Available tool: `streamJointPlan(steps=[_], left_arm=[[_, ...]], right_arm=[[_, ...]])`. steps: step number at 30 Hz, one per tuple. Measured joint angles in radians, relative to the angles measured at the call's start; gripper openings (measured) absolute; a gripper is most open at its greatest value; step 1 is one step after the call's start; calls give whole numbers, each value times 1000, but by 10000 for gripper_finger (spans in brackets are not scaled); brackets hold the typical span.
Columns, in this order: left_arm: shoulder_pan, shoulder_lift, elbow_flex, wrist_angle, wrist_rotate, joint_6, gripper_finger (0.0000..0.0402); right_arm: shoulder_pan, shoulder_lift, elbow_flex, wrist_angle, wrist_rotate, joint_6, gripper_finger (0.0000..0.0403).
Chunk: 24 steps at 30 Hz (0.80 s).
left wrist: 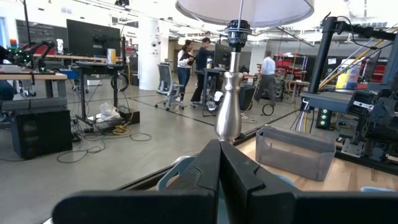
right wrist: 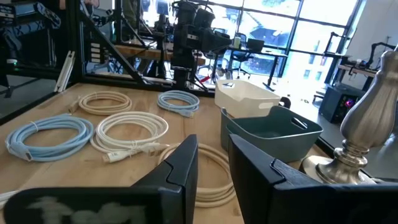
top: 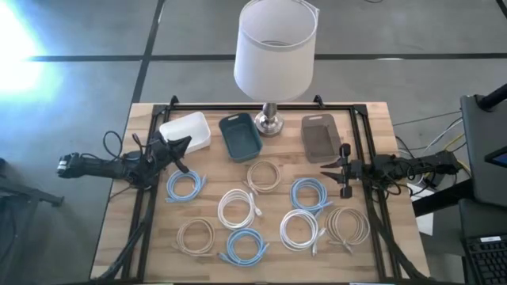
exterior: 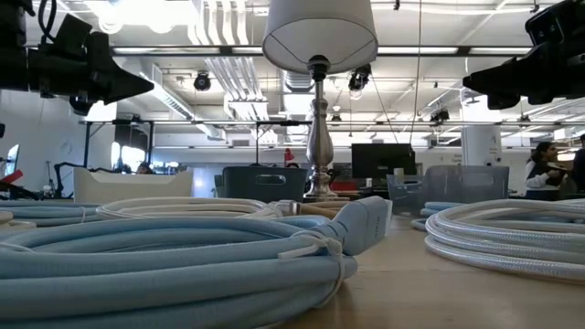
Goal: Pick & Place USB Port
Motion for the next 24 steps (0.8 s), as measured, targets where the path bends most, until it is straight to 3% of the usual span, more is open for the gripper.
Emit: streamJointPlan(steps=[12, 24], left_arm=[[0, 0, 0, 0, 0, 0, 12], [0, 0, 0, 0, 0, 0, 12]], right_arm=[[0, 0, 0, 0, 0, 0, 68], [0, 0, 0, 0, 0, 0, 84]])
